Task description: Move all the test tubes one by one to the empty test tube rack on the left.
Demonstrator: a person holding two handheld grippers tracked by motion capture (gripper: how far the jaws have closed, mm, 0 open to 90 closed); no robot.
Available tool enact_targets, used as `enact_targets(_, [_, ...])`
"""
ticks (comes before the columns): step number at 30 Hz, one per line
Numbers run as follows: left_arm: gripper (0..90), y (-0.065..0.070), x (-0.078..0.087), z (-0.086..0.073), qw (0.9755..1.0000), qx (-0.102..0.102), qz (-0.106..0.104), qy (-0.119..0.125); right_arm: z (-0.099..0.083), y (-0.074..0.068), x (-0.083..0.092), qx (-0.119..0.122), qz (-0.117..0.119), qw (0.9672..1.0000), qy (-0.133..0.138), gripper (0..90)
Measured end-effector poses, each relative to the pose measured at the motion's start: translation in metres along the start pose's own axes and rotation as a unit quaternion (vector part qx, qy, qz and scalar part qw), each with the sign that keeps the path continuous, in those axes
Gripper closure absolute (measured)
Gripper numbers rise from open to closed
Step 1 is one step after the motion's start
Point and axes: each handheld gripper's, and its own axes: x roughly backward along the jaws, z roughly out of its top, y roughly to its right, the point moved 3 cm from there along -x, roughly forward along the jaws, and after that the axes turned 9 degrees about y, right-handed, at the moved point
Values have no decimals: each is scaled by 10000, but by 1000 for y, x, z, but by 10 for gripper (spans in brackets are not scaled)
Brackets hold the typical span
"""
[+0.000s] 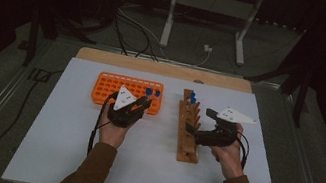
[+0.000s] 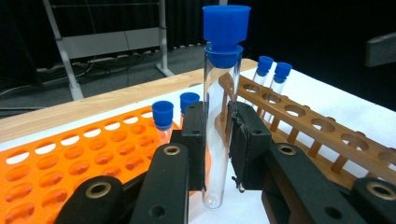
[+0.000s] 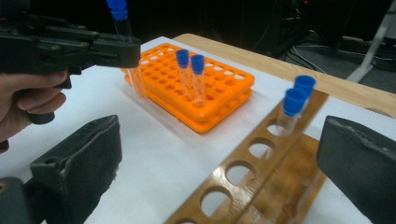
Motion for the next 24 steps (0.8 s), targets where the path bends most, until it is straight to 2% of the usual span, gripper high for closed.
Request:
enact_targets(5, [781, -3, -2, 3, 9999, -50, 70, 62, -1, 4, 7, -7, -117, 9999, 49, 0])
enact_targets(12, [781, -10, -6, 3, 9998, -60, 168, 65, -5, 9, 17, 1, -163, 9998, 63, 0])
enact_targets(24, [781, -22, -13, -1, 9989, -144, 438, 39, -11, 15, 28, -142, -199, 9996, 149, 0])
